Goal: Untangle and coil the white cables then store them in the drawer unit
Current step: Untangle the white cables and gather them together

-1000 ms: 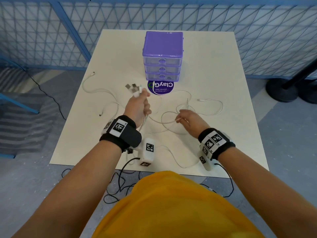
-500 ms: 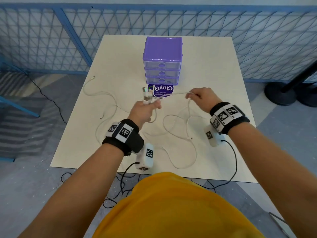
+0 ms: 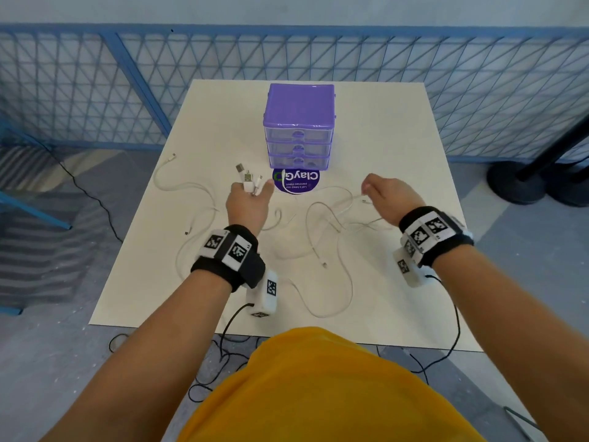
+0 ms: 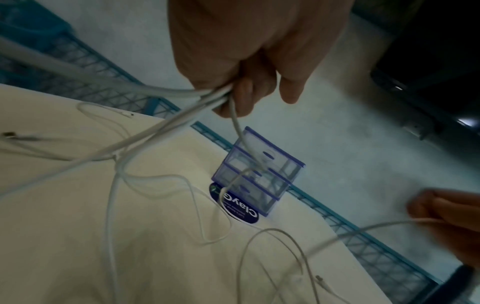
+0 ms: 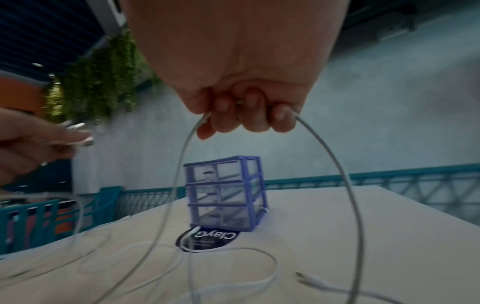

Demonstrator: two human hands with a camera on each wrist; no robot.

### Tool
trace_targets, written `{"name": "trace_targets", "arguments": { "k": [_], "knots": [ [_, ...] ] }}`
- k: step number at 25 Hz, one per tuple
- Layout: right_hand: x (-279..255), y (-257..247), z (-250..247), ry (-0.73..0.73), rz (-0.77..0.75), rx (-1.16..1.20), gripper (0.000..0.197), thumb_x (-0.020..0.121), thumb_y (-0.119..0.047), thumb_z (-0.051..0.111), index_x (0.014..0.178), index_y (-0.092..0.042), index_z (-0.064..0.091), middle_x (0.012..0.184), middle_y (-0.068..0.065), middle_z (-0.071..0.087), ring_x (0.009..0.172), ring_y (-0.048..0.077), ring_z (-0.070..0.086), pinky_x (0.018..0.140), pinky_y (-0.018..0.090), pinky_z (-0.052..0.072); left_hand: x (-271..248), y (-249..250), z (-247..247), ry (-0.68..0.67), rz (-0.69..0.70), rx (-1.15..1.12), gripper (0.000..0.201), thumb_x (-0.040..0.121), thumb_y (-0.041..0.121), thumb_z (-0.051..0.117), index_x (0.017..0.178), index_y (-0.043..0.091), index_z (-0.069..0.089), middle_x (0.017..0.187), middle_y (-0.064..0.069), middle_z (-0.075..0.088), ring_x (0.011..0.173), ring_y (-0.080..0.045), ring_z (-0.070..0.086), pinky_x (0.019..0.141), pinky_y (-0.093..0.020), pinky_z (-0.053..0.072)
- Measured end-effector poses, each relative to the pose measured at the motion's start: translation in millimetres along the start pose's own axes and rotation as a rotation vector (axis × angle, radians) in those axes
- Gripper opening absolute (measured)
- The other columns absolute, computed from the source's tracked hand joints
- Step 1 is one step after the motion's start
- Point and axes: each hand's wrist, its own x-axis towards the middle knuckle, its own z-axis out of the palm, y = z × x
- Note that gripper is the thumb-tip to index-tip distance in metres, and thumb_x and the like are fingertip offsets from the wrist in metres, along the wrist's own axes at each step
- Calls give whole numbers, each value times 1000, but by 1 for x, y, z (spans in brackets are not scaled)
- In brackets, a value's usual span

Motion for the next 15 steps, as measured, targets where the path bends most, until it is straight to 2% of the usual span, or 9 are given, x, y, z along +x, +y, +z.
{"name": "trace_targets", "arguments": {
  "k": [1, 2, 4, 6, 7, 8, 10, 13, 15],
  "knots": [
    [-1, -10, 5, -19, -37, -52, 25, 94, -22, 34, 101, -8, 54, 94, 23, 64, 89, 37, 58, 75, 38, 42, -5, 3, 5, -29, 58, 5, 30, 86, 30, 60, 101, 4, 57, 82, -1, 54, 70, -16, 49, 64, -20, 33],
    [-4, -21, 10, -38, -86, -94, 24, 94, -21, 35, 101, -9, 54, 95, 21, 65, 89, 36, 58, 73, 36, 40, -10, 6, 9, -117, 119, -15, 25, 87, 27, 59, 102, 7, 59, 78, 2, 54, 65, -11, 48, 62, -19, 33],
    [-8, -42, 18, -48, -189, -114, 22, 93, -19, 37, 103, -8, 53, 93, 18, 65, 86, 34, 57, 69, 34, 37, -22, 13, 17, -401, 205, 28, 16, 88, 25, 58, 100, 15, 62, 70, 10, 52, 55, 0, 45, 57, -20, 34],
    [-8, -57, 19, -30, -249, -18, 20, 92, -16, 39, 105, -5, 50, 88, 18, 64, 78, 33, 54, 67, 33, 35, -30, 19, 22, -634, 281, 186, 15, 90, 28, 56, 83, 16, 63, 61, 13, 50, 47, 2, 45, 57, -22, 33],
    [-7, -61, 16, -28, -256, 58, 19, 92, -15, 39, 104, -5, 50, 81, 13, 62, 73, 30, 51, 65, 31, 35, -30, 20, 23, -675, 283, 226, 24, 90, 30, 55, 71, 16, 60, 54, 14, 50, 43, 4, 45, 56, -24, 32],
    [-5, -62, 12, -25, -265, 125, 18, 92, -14, 41, 103, -4, 51, 72, 5, 58, 69, 27, 48, 63, 29, 34, -29, 21, 24, -669, 255, 229, 32, 91, 31, 54, 62, 17, 56, 48, 11, 48, 38, 3, 44, 54, -25, 31],
    [-1, -57, 5, -11, -272, 183, 17, 92, -16, 43, 97, -5, 54, 63, -6, 48, 63, 19, 43, 58, 26, 32, -23, 21, 22, -558, 139, 115, 39, 89, 35, 55, 55, 18, 47, 40, 8, 42, 29, -2, 37, 49, -25, 29],
    [5, -33, -2, 29, -179, 250, 21, 92, -16, 43, 87, -4, 60, 59, -8, 44, 58, 9, 41, 55, 21, 30, -5, 19, 12, -275, -16, -203, 41, 88, 36, 57, 53, 19, 43, 28, 9, 33, 27, -4, 27, 45, -22, 25],
    [7, -8, 0, 42, -92, 287, 22, 92, -15, 44, 81, -8, 62, 58, -7, 45, 59, 12, 42, 55, 12, 32, 7, 20, 2, -105, -69, -325, 40, 88, 36, 57, 54, 18, 44, 26, 10, 31, 26, -4, 26, 42, -20, 25]
  ]
}}
